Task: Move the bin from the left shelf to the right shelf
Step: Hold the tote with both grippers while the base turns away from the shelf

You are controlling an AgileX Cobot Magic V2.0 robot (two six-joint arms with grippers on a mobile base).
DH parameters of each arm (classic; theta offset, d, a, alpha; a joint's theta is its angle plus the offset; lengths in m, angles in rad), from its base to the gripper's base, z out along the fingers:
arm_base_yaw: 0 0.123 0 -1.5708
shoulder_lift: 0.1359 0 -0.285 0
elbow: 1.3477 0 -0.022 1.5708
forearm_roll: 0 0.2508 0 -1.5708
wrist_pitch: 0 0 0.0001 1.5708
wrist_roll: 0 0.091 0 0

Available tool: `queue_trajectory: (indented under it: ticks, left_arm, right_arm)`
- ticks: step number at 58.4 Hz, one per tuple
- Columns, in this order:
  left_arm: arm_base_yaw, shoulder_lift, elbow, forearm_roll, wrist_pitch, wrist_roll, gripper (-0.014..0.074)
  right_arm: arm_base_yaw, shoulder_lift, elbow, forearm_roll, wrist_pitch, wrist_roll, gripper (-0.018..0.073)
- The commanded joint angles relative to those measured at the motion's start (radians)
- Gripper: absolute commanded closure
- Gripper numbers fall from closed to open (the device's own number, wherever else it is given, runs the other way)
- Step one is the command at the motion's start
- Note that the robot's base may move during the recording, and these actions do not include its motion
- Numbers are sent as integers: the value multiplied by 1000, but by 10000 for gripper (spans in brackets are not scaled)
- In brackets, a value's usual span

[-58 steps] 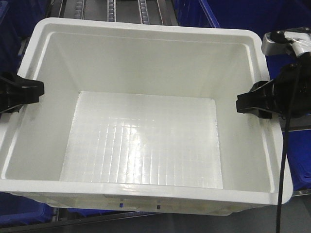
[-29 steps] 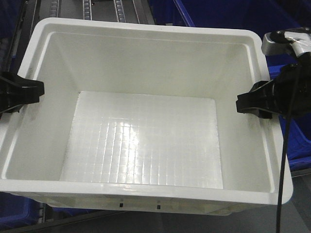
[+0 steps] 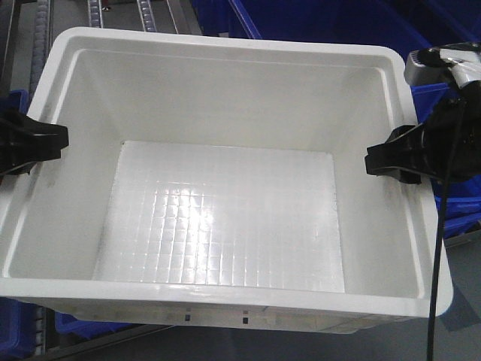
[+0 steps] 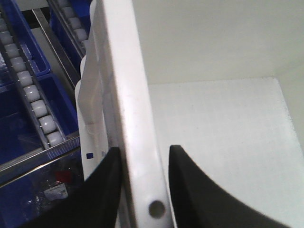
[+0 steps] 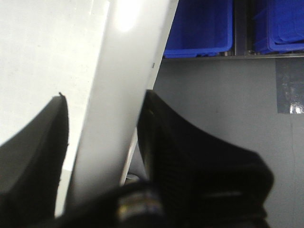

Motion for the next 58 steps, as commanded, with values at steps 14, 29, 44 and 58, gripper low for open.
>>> queue_trajectory:
  ticks: [14, 29, 44, 58]
  left_arm:
    - [-15, -35, -38, -113, -83, 18, 603]
    - [-15, -35, -38, -113, -83, 18, 603]
    - [-15, -35, -38, -113, -83, 18, 603]
    - [-15, -35, -38, -113, -83, 18, 603]
  right_arm:
    - [9, -39, -41, 107, -107, -44, 564]
    - [9, -39, -41, 107, -107, -44, 564]
    - [9, -39, -41, 107, -107, -44, 564]
    - [9, -39, -41, 107, -107, -44, 564]
